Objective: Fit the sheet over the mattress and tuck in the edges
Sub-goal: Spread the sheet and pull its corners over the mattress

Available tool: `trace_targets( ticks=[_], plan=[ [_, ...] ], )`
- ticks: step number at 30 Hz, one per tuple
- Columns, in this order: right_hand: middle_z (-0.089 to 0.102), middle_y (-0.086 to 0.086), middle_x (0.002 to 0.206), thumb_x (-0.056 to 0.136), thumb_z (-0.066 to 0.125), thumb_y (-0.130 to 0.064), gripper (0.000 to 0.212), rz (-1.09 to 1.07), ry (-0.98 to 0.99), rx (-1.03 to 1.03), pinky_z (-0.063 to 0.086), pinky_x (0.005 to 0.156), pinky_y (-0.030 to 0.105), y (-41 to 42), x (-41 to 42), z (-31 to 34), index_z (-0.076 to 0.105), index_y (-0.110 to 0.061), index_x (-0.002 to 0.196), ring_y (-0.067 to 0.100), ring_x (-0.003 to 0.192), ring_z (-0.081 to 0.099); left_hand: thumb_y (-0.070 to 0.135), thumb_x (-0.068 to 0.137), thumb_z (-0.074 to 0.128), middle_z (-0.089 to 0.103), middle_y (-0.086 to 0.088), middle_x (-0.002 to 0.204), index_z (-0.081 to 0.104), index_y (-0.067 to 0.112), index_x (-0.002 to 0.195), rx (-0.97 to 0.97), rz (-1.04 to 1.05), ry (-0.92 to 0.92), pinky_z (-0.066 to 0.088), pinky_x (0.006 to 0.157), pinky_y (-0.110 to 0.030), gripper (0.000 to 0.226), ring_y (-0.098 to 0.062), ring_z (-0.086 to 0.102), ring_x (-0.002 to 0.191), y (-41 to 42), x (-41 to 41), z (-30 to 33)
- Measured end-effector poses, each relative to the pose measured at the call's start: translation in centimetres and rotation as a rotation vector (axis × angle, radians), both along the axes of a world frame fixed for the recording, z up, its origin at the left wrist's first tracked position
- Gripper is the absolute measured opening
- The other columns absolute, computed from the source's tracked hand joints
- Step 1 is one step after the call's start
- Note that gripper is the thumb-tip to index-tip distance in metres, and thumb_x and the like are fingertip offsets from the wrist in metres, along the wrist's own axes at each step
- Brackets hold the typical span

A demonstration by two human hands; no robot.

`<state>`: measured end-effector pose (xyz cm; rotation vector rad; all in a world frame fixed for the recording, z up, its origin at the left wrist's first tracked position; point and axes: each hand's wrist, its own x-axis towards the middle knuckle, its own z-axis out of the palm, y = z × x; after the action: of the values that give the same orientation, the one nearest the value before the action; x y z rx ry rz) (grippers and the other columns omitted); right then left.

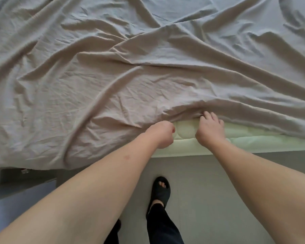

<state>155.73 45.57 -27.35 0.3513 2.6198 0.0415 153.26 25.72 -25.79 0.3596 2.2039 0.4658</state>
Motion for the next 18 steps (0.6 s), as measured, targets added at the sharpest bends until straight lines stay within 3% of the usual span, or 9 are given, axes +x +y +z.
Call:
trace_targets(
  ticks=[1,3,5,8,10,12,15,17,18],
  plan=[
    [0.033,0.005,0.159,0.086,0.047,-0.008,0.046,0.042,0.032,-0.04,0.027,0.116,0.044,1.6,-0.2,-0.3,0.054,-0.011,0.132,0.026,0.149,0.025,0.019,0.092,0.054,0.052,-0.002,0.139,0.057,0.023,0.135,-0.019,-0.015,0.043,0.048,0.102,-0.042,0.044,-0.028,0.053,0.126,1.5,-0.3,-0.2],
    [0.059,0.011,0.131,0.085,0.052,-0.006,0.032,0.069,0.16,-0.138,0.041,0.103,0.041,3.3,-0.6,-0.6,0.065,-0.005,0.114,0.033,0.125,0.051,0.023,0.091,0.057,0.046,-0.007,0.139,0.051,0.017,0.136,-0.071,-0.018,0.177,0.044,0.103,-0.046,0.045,-0.032,0.048,0.128,3.1,-0.6,-0.4],
    [0.066,0.011,0.103,0.085,0.055,-0.008,0.016,-0.015,0.245,-0.278,0.049,0.083,0.038,4.5,-0.9,0.4,0.068,-0.007,0.095,0.034,0.097,0.06,0.032,0.087,0.067,0.041,-0.008,0.14,0.044,0.017,0.135,-0.139,0.019,0.3,0.042,0.104,-0.049,0.055,-0.032,0.043,0.131,4.4,-0.9,-0.5],
    [0.064,0.006,0.083,0.08,0.053,-0.007,0.013,-0.122,0.183,-0.49,0.047,0.069,0.034,5.5,-1.3,1.9,0.061,-0.016,0.079,0.03,0.083,0.059,0.043,0.082,0.074,0.037,-0.006,0.142,0.038,0.02,0.133,-0.289,-0.038,0.388,0.038,0.104,-0.054,0.067,-0.031,0.035,0.134,5.2,-1.5,-0.6],
    [0.064,0.005,0.08,0.077,0.049,-0.007,0.015,-0.166,0.112,-0.549,0.045,0.065,0.033,6.5,-1.8,2.7,0.061,-0.016,0.076,0.032,0.083,0.06,0.033,0.084,0.069,0.044,-0.007,0.137,0.04,0.021,0.129,-0.35,-0.122,0.441,0.039,0.101,-0.053,0.055,-0.031,0.041,0.13,5.6,-2.1,-0.8],
    [0.064,0.007,0.093,0.079,0.048,-0.01,0.017,-0.187,0.18,-0.497,0.044,0.072,0.036,7.1,-2.3,3.1,0.061,-0.018,0.086,0.033,0.093,0.059,0.018,0.088,0.054,0.058,-0.009,0.125,0.048,0.023,0.113,-0.291,-0.137,0.399,0.043,0.092,-0.045,0.026,-0.033,0.055,0.118,5.6,-3.1,-0.5],
    [0.053,0.012,0.119,0.08,0.055,-0.013,0.031,-0.149,0.431,-0.256,0.038,0.095,0.044,8.1,-2.1,3.0,0.059,-0.015,0.111,0.036,0.11,0.05,0.011,0.087,0.053,0.07,-0.014,0.104,0.06,0.018,0.082,-0.052,0.197,0.188,0.046,0.077,-0.037,0.011,-0.034,0.065,0.102,6.1,-5.4,0.3],
    [0.056,0.009,0.112,0.082,0.058,-0.018,0.021,-0.056,0.437,-0.309,0.042,0.089,0.041,8.0,-1.4,2.4,0.061,-0.016,0.103,0.034,0.103,0.054,0.017,0.086,0.059,0.07,-0.014,0.104,0.068,0.015,0.092,0.014,0.47,0.14,0.048,0.083,-0.037,0.011,-0.032,0.065,0.104,5.8,-7.1,0.5],
    [0.06,0.006,0.107,0.084,0.058,-0.021,0.014,-0.014,0.352,-0.364,0.046,0.082,0.038,7.7,-0.9,1.9,0.062,-0.017,0.097,0.032,0.098,0.058,0.024,0.087,0.06,0.067,-0.013,0.112,0.065,0.015,0.107,-0.058,0.499,0.226,0.047,0.09,-0.038,0.022,-0.032,0.061,0.111,5.4,-7.6,0.5]
  ],
)
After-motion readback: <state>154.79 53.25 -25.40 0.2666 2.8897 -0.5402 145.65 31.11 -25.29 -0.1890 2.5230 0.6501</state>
